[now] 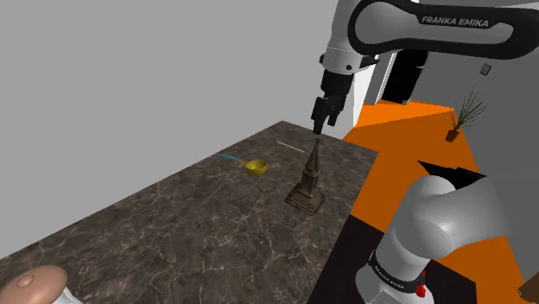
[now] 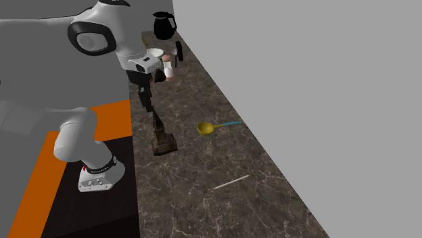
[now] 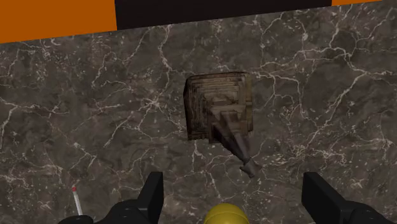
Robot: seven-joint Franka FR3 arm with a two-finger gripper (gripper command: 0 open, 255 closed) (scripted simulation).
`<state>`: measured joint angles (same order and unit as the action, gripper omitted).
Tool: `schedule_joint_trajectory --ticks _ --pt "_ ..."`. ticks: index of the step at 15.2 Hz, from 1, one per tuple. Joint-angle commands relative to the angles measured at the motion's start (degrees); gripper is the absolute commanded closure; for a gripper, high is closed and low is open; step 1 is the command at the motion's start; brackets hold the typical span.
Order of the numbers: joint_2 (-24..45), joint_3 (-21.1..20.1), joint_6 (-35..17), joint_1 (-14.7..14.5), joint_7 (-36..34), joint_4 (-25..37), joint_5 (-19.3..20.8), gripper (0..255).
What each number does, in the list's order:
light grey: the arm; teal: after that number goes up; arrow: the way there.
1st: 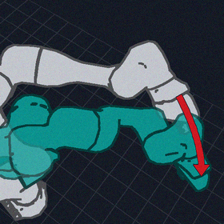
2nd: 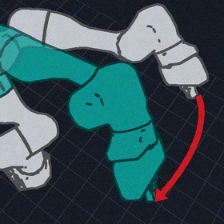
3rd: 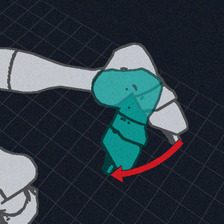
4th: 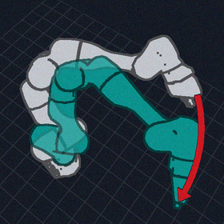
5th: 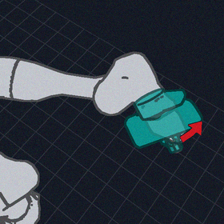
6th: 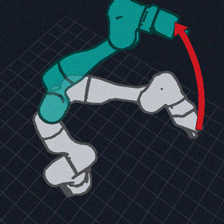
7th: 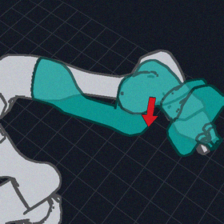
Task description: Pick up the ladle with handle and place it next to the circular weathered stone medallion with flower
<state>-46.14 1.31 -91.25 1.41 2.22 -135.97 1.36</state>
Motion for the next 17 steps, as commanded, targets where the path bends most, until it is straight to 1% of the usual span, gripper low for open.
schedule_joint_trajectory --ticks 1,5,9,13,17 --pt "0.00 0.00 0.00 0.00 0.00 0.00 0.00 0" --pt "8.08 0.99 -6.25 -0.50 0.99 0.85 -0.86 0" --pt "16.71 1.91 -11.77 -1.12 2.23 2.96 -2.03 0" --pt "25.70 2.71 -16.36 -1.78 3.73 6.30 -3.58 0" --pt "34.88 3.31 -19.89 -2.36 5.46 10.84 -5.53 0"
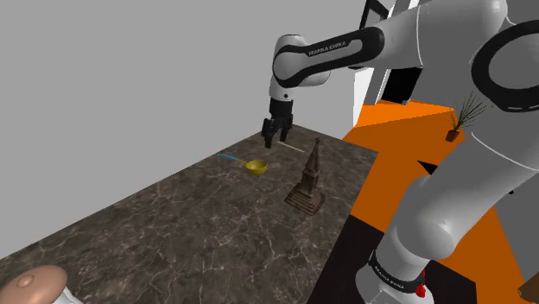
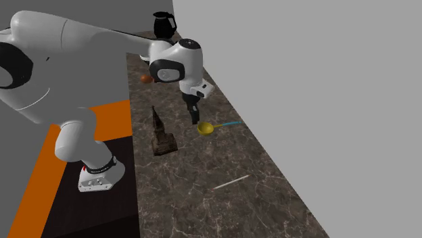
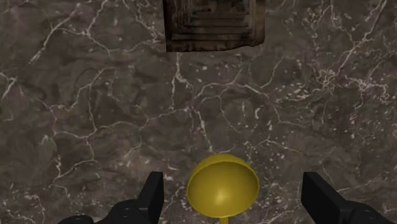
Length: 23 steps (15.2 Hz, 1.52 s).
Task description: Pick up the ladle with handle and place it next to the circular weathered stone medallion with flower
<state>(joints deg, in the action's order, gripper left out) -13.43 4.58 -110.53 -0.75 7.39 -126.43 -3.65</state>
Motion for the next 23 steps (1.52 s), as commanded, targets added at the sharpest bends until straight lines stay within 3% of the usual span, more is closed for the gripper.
schedule_joint_trajectory --ticks 1,12,23 --pt "4.48 0.15 -1.32 -0.32 0.74 2.61 -1.07 0" --pt "29.56 -0.34 -4.27 -0.26 5.18 21.46 -7.02 0" --pt "31.48 -0.76 -9.54 -0.60 5.59 18.13 -7.64 0"
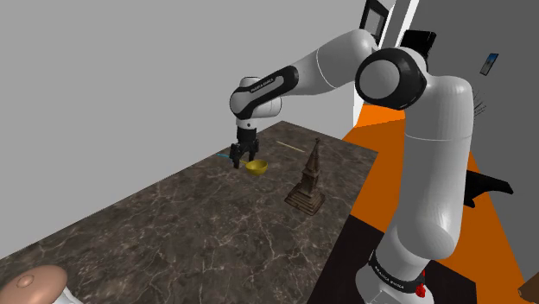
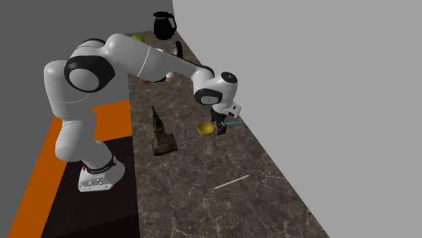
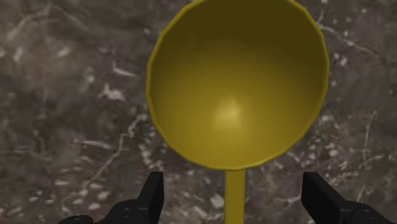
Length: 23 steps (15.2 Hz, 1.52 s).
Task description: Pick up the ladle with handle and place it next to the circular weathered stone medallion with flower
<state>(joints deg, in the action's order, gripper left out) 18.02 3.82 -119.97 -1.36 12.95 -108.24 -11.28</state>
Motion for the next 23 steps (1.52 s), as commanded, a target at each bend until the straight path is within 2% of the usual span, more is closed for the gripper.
schedule_joint_trajectory --ticks 1,4,5,14,23 --pt "0.04 0.00 -0.10 0.01 0.03 -0.05 -0.01 0" --pt "0.04 0.00 -0.10 0.01 0.03 -0.05 -0.01 0" --pt "0.04 0.00 -0.10 0.01 0.03 -0.05 -0.01 255" --pt "0.04 0.00 -0.10 0.01 0.03 -0.05 -0.01 255" --pt "-3.04 0.22 5.79 -0.02 -1.10 2.85 0.75 255"
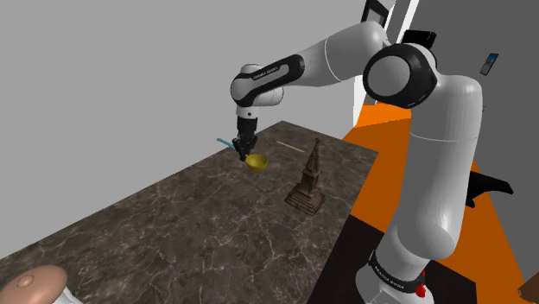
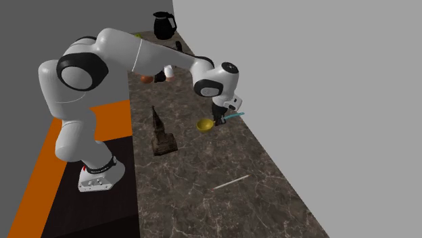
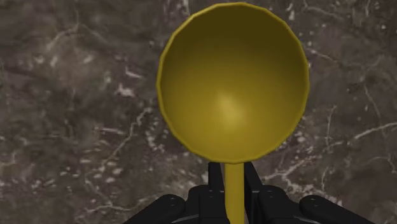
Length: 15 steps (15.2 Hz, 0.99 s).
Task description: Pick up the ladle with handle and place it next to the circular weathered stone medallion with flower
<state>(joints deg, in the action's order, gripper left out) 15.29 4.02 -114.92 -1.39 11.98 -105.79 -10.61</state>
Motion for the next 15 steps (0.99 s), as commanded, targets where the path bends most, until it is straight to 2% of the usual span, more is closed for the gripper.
schedule_joint_trajectory --ticks 1,15 --pt "-0.61 0.04 1.40 0.00 -0.25 0.79 0.16 255" --pt "-3.57 0.23 11.13 0.09 -1.82 7.68 0.95 255"
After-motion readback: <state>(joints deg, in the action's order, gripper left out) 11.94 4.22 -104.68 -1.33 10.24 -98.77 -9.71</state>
